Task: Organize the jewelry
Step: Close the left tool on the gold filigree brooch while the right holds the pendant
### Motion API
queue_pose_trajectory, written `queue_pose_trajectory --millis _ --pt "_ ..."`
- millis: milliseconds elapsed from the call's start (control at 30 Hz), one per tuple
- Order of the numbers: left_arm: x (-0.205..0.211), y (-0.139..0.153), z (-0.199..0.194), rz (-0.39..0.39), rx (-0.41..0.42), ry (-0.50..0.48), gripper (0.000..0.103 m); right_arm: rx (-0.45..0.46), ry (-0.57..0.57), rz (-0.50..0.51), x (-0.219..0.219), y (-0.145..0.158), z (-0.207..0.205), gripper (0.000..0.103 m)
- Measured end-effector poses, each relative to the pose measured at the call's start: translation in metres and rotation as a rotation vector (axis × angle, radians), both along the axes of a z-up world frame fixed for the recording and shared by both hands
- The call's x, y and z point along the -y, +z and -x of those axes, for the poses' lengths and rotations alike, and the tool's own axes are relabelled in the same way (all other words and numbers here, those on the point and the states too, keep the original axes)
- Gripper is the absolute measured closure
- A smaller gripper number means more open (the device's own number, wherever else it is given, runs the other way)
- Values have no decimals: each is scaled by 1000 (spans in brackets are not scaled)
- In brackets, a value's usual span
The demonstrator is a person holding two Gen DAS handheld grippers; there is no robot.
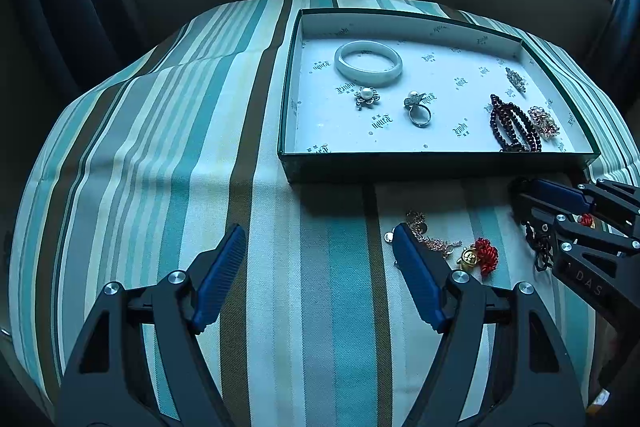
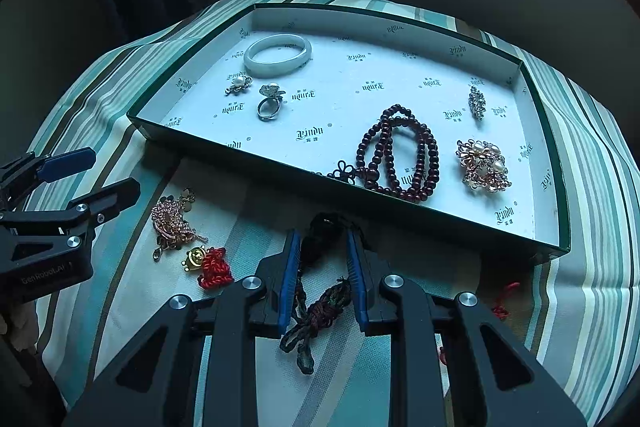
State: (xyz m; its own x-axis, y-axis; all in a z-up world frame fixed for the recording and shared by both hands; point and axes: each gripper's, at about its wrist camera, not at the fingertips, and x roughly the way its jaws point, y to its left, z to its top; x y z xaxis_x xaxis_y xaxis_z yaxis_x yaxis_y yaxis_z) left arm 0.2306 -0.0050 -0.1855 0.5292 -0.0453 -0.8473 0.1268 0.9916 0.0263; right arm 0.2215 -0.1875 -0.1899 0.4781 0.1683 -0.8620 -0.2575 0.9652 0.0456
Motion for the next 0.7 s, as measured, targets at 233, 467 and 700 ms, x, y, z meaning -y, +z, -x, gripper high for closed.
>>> queue_pose_trajectory --millis 233,467,700 --pt "0 -2 0 1 -3 0 28 -8 6 2 -3 -4 -3 79" --pt "0 -3 0 3 -6 -2 28 -4 15 5 -1 -4 -2 82" --pt "8 -3 0 12 -10 -25 28 3 1 30 15 -1 6 82"
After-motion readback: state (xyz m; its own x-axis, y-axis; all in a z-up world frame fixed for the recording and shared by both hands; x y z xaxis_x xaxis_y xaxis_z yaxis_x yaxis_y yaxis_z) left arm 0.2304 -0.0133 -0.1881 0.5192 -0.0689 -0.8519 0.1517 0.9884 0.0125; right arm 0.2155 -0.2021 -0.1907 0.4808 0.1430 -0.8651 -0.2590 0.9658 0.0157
